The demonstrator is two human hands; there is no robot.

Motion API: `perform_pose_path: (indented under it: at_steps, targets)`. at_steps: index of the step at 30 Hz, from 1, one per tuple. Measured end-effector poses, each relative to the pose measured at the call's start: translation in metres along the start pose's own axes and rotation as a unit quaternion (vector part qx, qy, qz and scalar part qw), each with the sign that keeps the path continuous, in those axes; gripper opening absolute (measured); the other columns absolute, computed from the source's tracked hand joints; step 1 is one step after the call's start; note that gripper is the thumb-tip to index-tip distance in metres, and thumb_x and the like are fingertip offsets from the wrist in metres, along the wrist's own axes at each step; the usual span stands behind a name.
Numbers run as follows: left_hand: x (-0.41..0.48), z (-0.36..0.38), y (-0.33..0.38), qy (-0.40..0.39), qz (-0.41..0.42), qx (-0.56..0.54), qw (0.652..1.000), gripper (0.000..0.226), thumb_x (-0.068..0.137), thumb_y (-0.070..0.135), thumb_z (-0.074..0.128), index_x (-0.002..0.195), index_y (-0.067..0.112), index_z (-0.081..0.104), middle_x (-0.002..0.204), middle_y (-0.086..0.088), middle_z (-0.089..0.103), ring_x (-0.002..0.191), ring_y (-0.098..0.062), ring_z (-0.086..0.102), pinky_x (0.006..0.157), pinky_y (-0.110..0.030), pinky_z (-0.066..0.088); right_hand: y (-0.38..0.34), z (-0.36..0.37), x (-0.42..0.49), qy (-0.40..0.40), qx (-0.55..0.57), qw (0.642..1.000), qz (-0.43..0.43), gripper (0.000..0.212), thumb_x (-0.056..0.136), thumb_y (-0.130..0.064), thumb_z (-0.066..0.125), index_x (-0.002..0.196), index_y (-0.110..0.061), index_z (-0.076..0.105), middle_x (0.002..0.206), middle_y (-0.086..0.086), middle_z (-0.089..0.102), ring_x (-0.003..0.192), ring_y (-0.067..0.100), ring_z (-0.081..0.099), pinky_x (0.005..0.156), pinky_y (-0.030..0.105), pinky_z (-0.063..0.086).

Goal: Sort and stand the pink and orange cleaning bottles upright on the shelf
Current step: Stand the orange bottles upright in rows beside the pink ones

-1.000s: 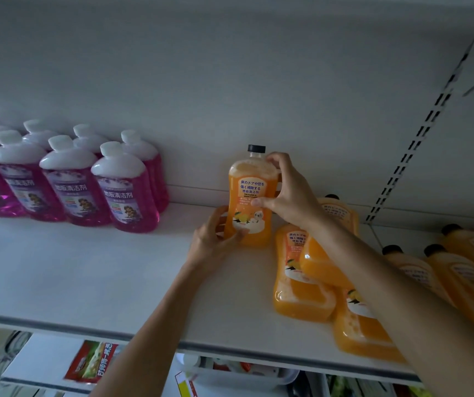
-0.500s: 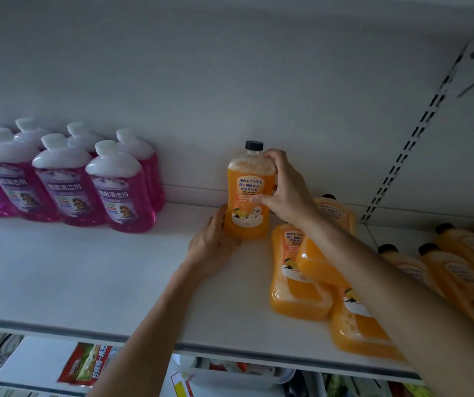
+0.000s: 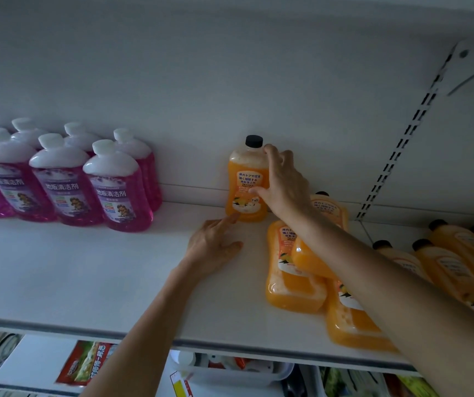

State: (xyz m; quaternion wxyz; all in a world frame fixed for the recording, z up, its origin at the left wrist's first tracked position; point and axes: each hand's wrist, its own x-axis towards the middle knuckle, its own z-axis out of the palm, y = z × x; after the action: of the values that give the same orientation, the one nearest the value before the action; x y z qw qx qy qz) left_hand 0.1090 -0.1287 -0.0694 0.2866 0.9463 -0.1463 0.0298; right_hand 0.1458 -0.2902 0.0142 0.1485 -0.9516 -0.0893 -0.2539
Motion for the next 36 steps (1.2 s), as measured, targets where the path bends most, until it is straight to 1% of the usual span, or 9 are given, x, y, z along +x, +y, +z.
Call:
perform_pose_path:
  at_steps: [6, 11, 14, 17, 21, 25, 29, 33, 36]
  targets:
    - [-0.006, 0.000, 0.007, 0.022, 0.026, 0.047, 0.998, 0.057, 0.076, 0.044, 0.046, 0.130, 0.026, 0.052, 0.130, 0.001, 0.056, 0.124, -0.019, 0.043, 0.093, -0.027, 0.037, 0.004, 0.000, -0.001, -0.007, -0.013, 1.000, 0.001, 0.080, 0.076, -0.048, 0.071, 0.139, -0.021, 0.029, 0.126, 0.011, 0.045, 0.102, 0.026, 0.058, 0.071, 0.035, 0.050]
    - [-0.015, 0.002, 0.014, 0.057, 0.108, 0.035, 0.992, 0.030, 0.074, 0.025, 0.048, 0.087, 0.013, 0.072, 0.085, -0.005, 0.072, 0.073, -0.030, 0.065, 0.063, -0.033, 0.052, 0.010, -0.021, 0.007, -0.044, 0.118, 0.992, 0.016, 0.056, 0.088, -0.049, 0.055, 0.130, -0.015, 0.045, 0.124, 0.009, 0.050, 0.115, 0.023, 0.049, 0.086, 0.027, 0.040]
    - [-0.016, 0.005, 0.021, 0.068, 0.090, 0.014, 0.993, 0.023, 0.084, 0.015, 0.055, 0.102, 0.014, 0.069, 0.103, -0.002, 0.067, 0.086, -0.023, 0.062, 0.070, -0.025, 0.047, 0.031, -0.051, 0.009, -0.091, 0.135, 0.985, 0.051, 0.046, 0.093, -0.042, 0.051, 0.126, -0.010, 0.052, 0.127, 0.006, 0.054, 0.117, 0.019, 0.050, 0.088, 0.024, 0.037]
    - [-0.014, -0.001, 0.041, 0.061, -0.031, -0.154, 0.986, 0.023, 0.092, 0.015, 0.050, 0.111, 0.015, 0.064, 0.104, 0.001, 0.060, 0.084, -0.009, 0.055, 0.059, -0.001, 0.038, 0.064, -0.066, -0.004, -0.132, 0.110, 0.976, 0.137, 0.048, 0.095, -0.042, 0.047, 0.130, -0.010, 0.049, 0.132, 0.007, 0.052, 0.119, 0.022, 0.049, 0.089, 0.030, 0.039]
    - [-0.015, -0.009, 0.082, 0.017, -0.021, -0.275, 0.961, 0.015, 0.094, 0.026, 0.048, 0.093, 0.031, 0.062, 0.090, 0.006, 0.062, 0.078, -0.006, 0.057, 0.059, -0.008, 0.042, 0.091, -0.053, -0.039, -0.173, 0.120, 0.955, 0.208, 0.046, 0.099, -0.045, 0.035, 0.128, -0.013, 0.049, 0.127, 0.007, 0.055, 0.111, 0.022, 0.054, 0.080, 0.025, 0.036]
    - [-0.021, 0.003, 0.110, -0.069, -0.003, -0.323, 0.944, 0.030, 0.082, 0.055, 0.055, 0.101, 0.034, 0.063, 0.099, 0.003, 0.065, 0.087, -0.010, 0.062, 0.073, -0.022, 0.056, 0.089, -0.038, -0.056, -0.087, 0.185, 0.946, 0.253, 0.040, 0.101, -0.040, 0.032, 0.116, -0.013, 0.057, 0.098, 0.000, 0.059, 0.078, 0.011, 0.054, 0.055, 0.017, 0.034]
    - [-0.022, 0.013, 0.112, -0.047, -0.005, -0.270, 0.962, 0.084, 0.057, 0.077, 0.047, 0.127, 0.030, 0.054, 0.109, 0.003, 0.051, 0.103, -0.019, 0.052, 0.082, -0.041, 0.054, 0.090, -0.037, -0.061, -0.033, 0.179, 0.958, 0.223, 0.037, 0.101, -0.037, 0.033, 0.120, -0.013, 0.056, 0.105, 0.002, 0.061, 0.082, 0.010, 0.054, 0.057, 0.015, 0.036]
    - [-0.034, 0.012, 0.116, -0.043, 0.034, -0.324, 0.944, 0.057, 0.068, 0.065, 0.052, 0.122, 0.049, 0.046, 0.100, 0.018, 0.060, 0.090, 0.004, 0.057, 0.069, -0.008, 0.048, 0.079, -0.049, -0.063, 0.030, 0.228, 0.957, 0.175, 0.037, 0.100, -0.037, 0.036, 0.127, -0.017, 0.051, 0.106, -0.003, 0.060, 0.078, 0.001, 0.057, 0.054, 0.009, 0.037]
    - [-0.039, 0.012, 0.113, -0.071, 0.014, -0.391, 0.917, 0.063, 0.084, 0.042, 0.060, 0.140, 0.038, 0.031, 0.110, 0.016, 0.059, 0.100, 0.000, 0.056, 0.077, -0.013, 0.049, 0.070, -0.068, -0.057, 0.000, 0.267, 0.954, 0.139, 0.041, 0.093, -0.039, 0.052, 0.131, -0.023, 0.049, 0.114, -0.004, 0.056, 0.089, 0.005, 0.054, 0.061, 0.012, 0.041]
